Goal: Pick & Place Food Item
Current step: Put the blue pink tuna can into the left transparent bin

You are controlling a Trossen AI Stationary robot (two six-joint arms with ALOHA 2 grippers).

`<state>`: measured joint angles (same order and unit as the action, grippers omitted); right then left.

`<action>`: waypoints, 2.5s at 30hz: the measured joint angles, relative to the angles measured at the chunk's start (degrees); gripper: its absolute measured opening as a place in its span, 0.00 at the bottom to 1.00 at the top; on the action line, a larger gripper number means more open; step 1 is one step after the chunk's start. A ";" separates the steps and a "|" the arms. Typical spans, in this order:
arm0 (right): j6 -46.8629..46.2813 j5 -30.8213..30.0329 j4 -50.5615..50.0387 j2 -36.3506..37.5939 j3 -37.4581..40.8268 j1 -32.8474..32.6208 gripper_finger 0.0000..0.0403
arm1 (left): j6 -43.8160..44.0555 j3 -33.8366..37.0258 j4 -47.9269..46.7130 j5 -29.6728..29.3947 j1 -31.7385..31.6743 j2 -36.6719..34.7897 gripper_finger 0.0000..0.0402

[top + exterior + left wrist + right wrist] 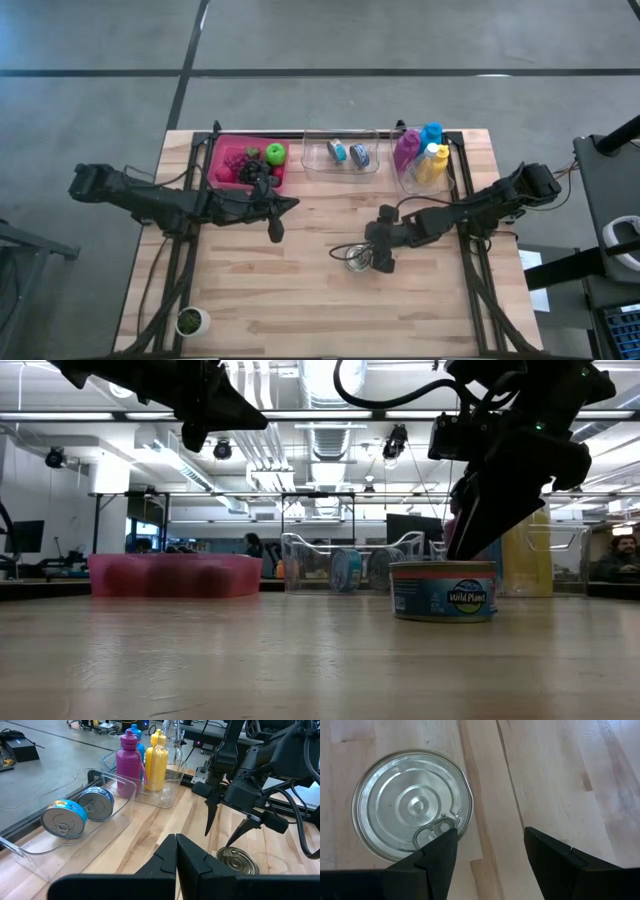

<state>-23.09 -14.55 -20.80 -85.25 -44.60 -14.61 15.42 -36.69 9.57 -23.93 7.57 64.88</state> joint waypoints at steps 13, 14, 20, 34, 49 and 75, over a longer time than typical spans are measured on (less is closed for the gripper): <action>0.11 0.00 0.61 0.00 0.56 0.00 0.57 | 0.04 0.00 0.00 0.00 0.00 0.00 0.01; 0.11 0.00 0.64 0.00 0.66 0.00 0.57 | 0.03 0.00 0.01 0.00 0.00 0.00 0.01; 0.11 -0.02 1.64 0.00 1.21 0.00 0.57 | 0.17 0.00 0.00 0.01 0.00 0.00 0.01; -2.43 -0.34 1.93 0.02 2.67 0.04 0.57 | 0.15 0.00 0.00 -0.01 0.00 0.00 0.01; -10.06 -0.88 1.79 0.02 3.58 0.20 0.57 | 0.15 0.00 -0.03 -0.01 0.00 0.00 0.01; -10.38 -0.47 1.70 -0.09 4.66 0.28 0.57 | 0.13 0.00 -0.03 0.01 0.00 0.02 0.01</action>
<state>-33.47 -15.02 -19.09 -85.34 -39.94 -14.33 15.55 -36.69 9.54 -23.92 7.57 64.90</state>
